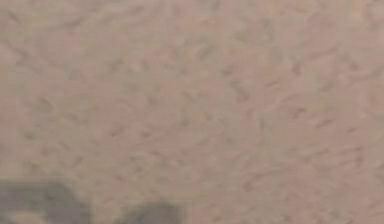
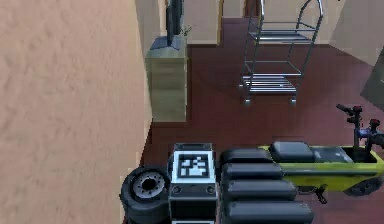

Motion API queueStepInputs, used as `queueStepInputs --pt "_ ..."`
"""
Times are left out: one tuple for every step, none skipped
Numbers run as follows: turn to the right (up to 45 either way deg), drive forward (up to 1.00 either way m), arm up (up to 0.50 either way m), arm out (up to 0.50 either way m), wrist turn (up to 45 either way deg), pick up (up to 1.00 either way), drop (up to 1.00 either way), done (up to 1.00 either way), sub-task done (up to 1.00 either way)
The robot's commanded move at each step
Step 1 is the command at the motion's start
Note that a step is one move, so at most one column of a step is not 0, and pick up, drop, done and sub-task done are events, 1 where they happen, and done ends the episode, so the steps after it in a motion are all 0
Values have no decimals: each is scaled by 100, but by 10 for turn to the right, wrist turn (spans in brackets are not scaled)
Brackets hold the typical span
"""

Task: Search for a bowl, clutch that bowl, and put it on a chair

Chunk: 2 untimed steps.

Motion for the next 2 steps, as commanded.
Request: queueStepInputs --pt "-450 0 0 0 0 0 0 0 0" --pt "-60 0 0 0 0 0 0 0 0"
